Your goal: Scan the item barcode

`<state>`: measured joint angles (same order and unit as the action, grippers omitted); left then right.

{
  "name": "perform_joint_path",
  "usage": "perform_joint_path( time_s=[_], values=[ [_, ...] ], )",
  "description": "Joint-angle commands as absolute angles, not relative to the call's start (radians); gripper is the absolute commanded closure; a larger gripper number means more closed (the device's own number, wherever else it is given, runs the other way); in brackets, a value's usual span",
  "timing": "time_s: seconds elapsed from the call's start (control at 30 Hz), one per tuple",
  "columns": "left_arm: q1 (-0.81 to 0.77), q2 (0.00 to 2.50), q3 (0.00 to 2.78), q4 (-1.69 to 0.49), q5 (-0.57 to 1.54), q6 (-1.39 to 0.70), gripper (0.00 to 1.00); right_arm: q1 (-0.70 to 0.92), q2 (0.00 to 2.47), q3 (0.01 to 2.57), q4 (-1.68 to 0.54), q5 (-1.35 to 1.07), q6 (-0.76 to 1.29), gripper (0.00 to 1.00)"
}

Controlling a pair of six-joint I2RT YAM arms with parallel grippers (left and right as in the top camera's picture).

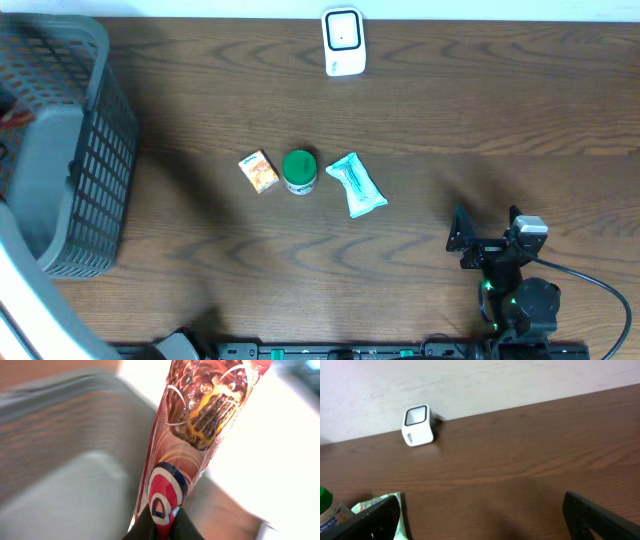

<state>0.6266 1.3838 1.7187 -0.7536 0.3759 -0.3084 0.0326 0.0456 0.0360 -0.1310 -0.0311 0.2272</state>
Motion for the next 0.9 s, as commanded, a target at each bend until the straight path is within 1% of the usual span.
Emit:
perform_joint_path(
  time_s=[0.0,0.13,0.2,0.33,0.4,0.5,0.6,0.7,0.87],
  values=[
    [0.479,1.356,1.706,-0.769,0.71,-0.33,0.93,0.041,0.044,0.032,-0.131,-0.035,0.231,0.01],
    [0.157,1.365,1.696,-0.807,0.748,-0.182,0.93,0.041,0.044,0.032,-0.131,-0.035,0.231,0.01],
    [-0.039,1.401,1.67,-0.8,0.748,-0.102,0.93,0.041,0.044,0.032,-0.131,-0.035,0.231,0.01],
    [-0.364,1.551,1.655,-0.786,0.706,0.052,0.93,0.041,0.044,0.032,-0.131,-0.035,0.231,0.01],
    [-0.475,1.643,1.655,-0.762,0.655,0.064,0.92,0.041,0.044,0.032,-0.131,-0.035,0.231,0.01],
    [-0.602,1.787,1.655,-0.709,0.643,0.095,0.93,0.041,0.044,0.032,-0.131,-0.035,0.231,0.01],
    [-0.684,1.915,1.655,-0.649,0.644,0.104,0.93,0.041,0.044,0.032,-0.131,-0.035,0.231,0.01],
    [-0.734,2.021,1.655,-0.612,0.643,0.104,0.92,0.041,0.044,0.032,-0.131,-0.035,0.231,0.01],
    [-0.759,2.152,1.655,-0.603,0.63,0.105,0.93,0.041,0.044,0.032,-0.131,-0.035,0.231,0.01]
  ],
)
